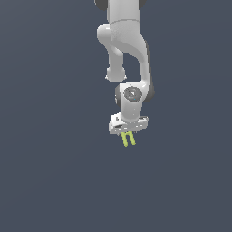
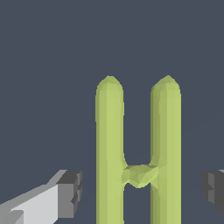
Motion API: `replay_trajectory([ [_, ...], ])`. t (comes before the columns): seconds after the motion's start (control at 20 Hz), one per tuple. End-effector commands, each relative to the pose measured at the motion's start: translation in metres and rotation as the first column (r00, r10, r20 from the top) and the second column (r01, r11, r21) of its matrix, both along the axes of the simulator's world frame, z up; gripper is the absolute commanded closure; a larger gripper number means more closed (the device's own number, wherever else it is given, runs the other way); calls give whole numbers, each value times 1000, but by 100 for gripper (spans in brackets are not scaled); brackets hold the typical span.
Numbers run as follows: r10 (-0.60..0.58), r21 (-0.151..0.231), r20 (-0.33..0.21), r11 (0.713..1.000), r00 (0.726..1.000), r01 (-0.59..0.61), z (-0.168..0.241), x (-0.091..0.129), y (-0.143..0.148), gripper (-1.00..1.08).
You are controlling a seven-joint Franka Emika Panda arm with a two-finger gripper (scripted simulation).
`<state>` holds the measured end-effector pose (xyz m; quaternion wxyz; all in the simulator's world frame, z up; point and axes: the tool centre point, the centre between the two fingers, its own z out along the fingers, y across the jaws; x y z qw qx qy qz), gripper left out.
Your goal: Pick up the object and move it to a goal position.
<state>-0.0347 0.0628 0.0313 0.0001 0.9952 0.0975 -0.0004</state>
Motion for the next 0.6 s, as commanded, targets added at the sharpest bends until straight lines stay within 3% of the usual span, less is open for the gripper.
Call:
replay_trajectory([
  [0.0,1,0,1,1000,1000,-1,-10,0,0,-92],
  [0.25,1,0,1,1000,1000,-1,-17,1,0,-92],
  [0.3,1,0,1,1000,1000,-1,-17,1,0,108],
  [0.55,1,0,1,1000,1000,-1,-17,1,0,108],
])
